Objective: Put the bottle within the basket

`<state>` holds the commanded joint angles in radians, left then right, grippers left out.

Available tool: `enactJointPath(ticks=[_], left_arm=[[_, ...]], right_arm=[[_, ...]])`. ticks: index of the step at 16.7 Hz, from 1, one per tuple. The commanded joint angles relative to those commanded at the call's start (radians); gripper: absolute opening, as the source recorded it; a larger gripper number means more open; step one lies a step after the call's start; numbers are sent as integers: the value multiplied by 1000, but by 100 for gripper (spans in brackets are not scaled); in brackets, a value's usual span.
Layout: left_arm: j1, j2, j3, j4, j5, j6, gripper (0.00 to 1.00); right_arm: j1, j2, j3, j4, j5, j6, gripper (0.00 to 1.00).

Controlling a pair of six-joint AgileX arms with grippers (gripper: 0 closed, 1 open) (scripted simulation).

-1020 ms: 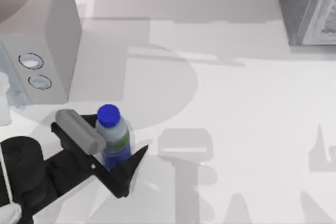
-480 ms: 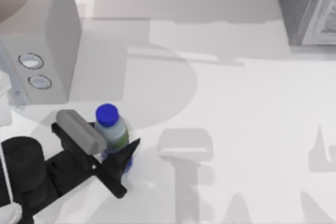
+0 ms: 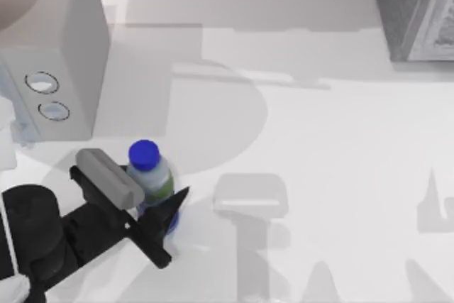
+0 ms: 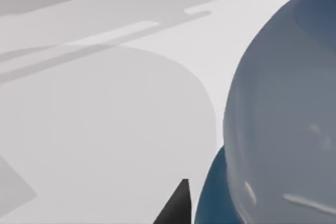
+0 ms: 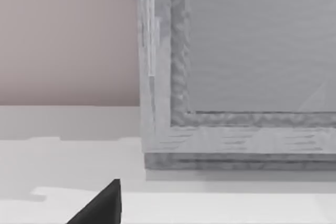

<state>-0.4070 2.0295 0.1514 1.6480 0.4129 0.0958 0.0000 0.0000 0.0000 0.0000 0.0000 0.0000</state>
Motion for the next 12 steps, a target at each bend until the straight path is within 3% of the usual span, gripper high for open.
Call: enactJointPath(ticks=[7,12], left_arm=[[-2,-4,-1,-9,-4,-1,0],[-72,-125,30,-204,-86,-35,0]], right_arm=[[0,0,0,0,0,0,100],[0,0,0,0,0,0,100]])
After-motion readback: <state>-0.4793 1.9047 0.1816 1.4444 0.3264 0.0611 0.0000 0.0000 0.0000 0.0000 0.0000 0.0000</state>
